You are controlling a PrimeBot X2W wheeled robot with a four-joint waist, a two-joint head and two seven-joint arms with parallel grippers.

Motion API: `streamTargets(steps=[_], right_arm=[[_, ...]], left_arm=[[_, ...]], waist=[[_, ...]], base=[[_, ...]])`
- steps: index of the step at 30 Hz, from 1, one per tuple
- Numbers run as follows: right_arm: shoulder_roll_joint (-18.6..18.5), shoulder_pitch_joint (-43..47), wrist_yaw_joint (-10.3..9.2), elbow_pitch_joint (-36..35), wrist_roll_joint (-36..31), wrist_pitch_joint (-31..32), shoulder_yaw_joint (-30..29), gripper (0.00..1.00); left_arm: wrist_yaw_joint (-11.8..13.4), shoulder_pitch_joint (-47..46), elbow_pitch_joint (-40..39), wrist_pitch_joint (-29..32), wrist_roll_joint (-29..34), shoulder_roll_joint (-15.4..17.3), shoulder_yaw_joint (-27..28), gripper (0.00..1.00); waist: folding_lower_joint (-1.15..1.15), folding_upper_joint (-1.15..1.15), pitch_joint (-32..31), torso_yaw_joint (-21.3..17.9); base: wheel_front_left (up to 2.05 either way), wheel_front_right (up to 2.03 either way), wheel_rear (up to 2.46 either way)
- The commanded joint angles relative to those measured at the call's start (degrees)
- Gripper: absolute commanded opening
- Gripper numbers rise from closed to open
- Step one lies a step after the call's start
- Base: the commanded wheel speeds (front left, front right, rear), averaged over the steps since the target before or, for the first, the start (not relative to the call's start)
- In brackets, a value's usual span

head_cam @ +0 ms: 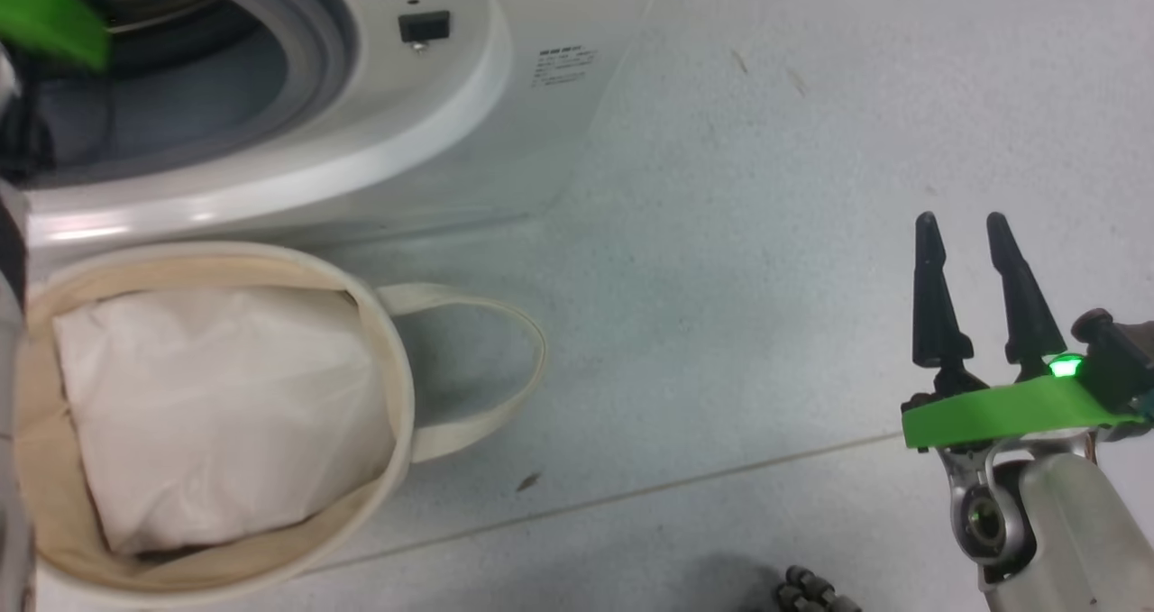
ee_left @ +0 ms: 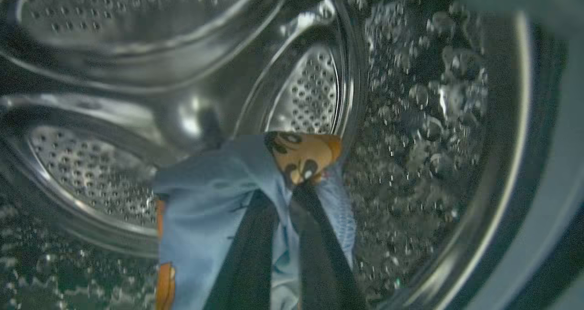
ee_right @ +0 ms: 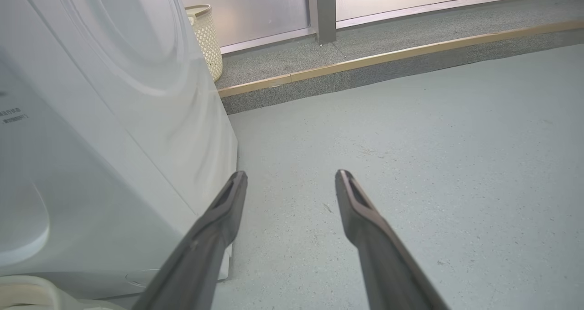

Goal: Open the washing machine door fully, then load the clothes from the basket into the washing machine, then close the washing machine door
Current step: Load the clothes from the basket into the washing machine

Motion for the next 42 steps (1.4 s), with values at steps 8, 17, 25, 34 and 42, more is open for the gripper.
streamTargets(steps=[8, 17, 25, 34, 42], right_arm=[[0.45, -0.4, 0.02, -2.21, -1.08, -0.71, 0.29, 1.0], [0.33, -0.18, 0.02, -2.58, -1.46, -0.71, -0.19, 1.0], [0.74, 0.02, 0.02, -2.71, -1.64, -0.71, -0.29, 1.0], [1.06, -0.27, 0.02, -2.54, -1.83, -0.71, 0.03, 1.0], [0.61, -1.11, 0.02, -1.41, -1.47, -0.71, 1.29, 1.0]], left_arm=[[0.22, 1.52, -1.49, -0.44, 1.35, 2.03, 5.64, 0.0], [-2.14, -2.82, 9.85, -0.44, 1.82, 1.85, 4.93, 0.0], [-2.58, -6.63, 16.08, -0.44, 4.37, 2.25, 2.12, 0.98], [-1.78, -10.34, 28.35, 3.77, 2.58, 0.67, 2.34, 1.0], [-0.82, -7.94, 29.89, 6.71, 1.0, -0.37, 2.66, 1.0]], waist=[[-0.01, 0.0, 3.69, 0.13], [-0.01, 0.0, 5.16, 0.49], [-0.01, 0.0, 6.64, 0.39], [-0.01, 0.0, 6.21, 0.67], [-0.01, 0.0, 3.19, 1.3]], base=[[0.0, 0.0, 0.0], [0.0, 0.0, 0.0], [0.0, 0.0, 0.0], [0.0, 0.0, 0.0], [0.0, 0.0, 0.0]])
